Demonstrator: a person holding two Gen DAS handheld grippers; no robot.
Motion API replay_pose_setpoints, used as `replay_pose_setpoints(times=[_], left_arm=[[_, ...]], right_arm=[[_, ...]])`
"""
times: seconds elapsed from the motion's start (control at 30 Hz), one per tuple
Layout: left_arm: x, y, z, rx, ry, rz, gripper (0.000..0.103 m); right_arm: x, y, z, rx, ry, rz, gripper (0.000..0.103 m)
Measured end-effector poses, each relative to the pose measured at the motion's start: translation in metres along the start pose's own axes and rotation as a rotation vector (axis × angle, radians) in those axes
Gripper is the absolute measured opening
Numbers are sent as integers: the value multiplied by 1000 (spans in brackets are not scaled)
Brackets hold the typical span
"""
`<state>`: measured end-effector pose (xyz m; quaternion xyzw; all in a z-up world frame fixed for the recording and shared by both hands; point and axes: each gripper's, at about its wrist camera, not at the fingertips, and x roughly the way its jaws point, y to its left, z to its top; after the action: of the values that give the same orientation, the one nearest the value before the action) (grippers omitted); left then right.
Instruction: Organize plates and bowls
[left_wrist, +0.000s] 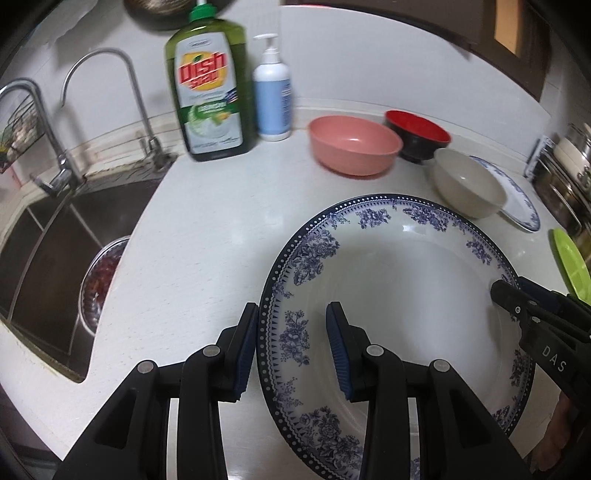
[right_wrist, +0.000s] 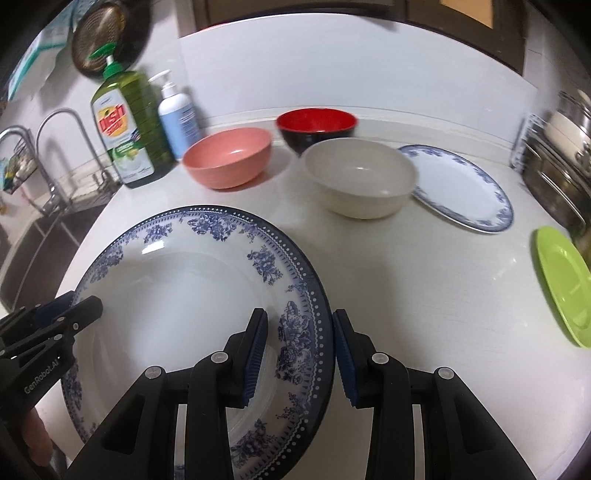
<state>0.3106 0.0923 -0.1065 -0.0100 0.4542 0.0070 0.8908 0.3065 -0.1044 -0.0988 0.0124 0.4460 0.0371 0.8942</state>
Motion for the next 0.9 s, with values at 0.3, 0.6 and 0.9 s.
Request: replay_pose_setpoints(times=[0.3, 0.6, 0.9], left_arm=[[20, 22, -13, -16, 53, 17, 37], [28, 24, -19, -15, 75, 17, 37], [36, 26, -22, -16, 103, 13, 37]], right_arm=[[24, 24, -8, -22, 61, 18, 37], [35, 30, -16, -23, 90, 11, 37], [40, 29, -15, -20, 112, 8, 38]])
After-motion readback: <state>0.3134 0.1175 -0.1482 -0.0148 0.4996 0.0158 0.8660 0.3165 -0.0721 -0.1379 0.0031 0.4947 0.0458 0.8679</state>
